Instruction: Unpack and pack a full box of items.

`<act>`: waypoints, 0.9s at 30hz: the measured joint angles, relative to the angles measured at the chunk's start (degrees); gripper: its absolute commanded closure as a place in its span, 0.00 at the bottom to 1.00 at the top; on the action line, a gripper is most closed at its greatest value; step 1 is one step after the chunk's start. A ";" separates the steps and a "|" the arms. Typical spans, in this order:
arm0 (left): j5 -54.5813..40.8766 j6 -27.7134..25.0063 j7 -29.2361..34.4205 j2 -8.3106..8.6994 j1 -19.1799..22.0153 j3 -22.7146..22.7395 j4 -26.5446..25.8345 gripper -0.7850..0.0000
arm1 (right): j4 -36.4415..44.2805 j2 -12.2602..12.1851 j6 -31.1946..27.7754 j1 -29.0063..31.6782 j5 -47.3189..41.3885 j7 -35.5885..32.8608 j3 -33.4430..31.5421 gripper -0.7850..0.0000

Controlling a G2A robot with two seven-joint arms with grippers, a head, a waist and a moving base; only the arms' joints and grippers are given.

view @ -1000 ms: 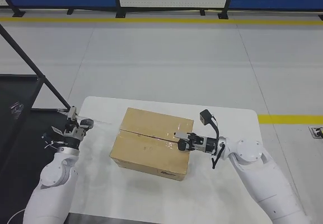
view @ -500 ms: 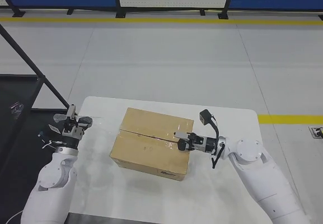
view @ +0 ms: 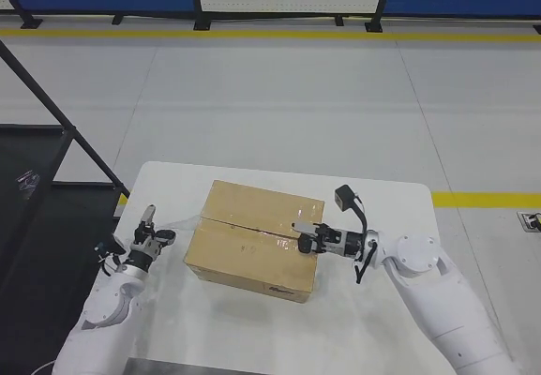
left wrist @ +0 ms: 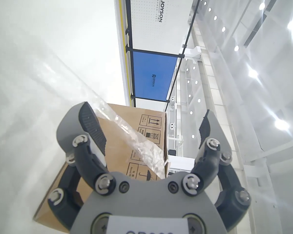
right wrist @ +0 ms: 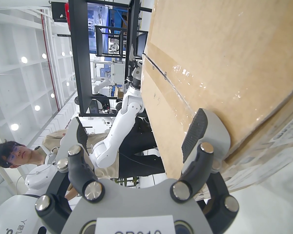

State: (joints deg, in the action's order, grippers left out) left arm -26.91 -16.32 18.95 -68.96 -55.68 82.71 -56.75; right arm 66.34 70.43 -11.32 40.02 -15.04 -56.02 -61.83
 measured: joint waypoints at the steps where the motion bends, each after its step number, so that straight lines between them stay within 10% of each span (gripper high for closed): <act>1: -0.20 -0.13 0.43 -0.05 0.06 -0.10 0.26 0.00 | -0.02 0.01 0.02 -0.06 0.01 -0.01 0.04 0.00; 27: -6.68 1.62 7.84 -1.80 12.28 -1.77 14.77 0.00 | 2.43 -0.34 1.18 0.93 1.18 0.72 -0.53 0.00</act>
State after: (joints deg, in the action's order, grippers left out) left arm -33.59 -14.71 26.79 -70.76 -43.40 80.94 -41.97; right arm 68.77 70.09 -10.14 40.95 -13.86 -55.31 -62.36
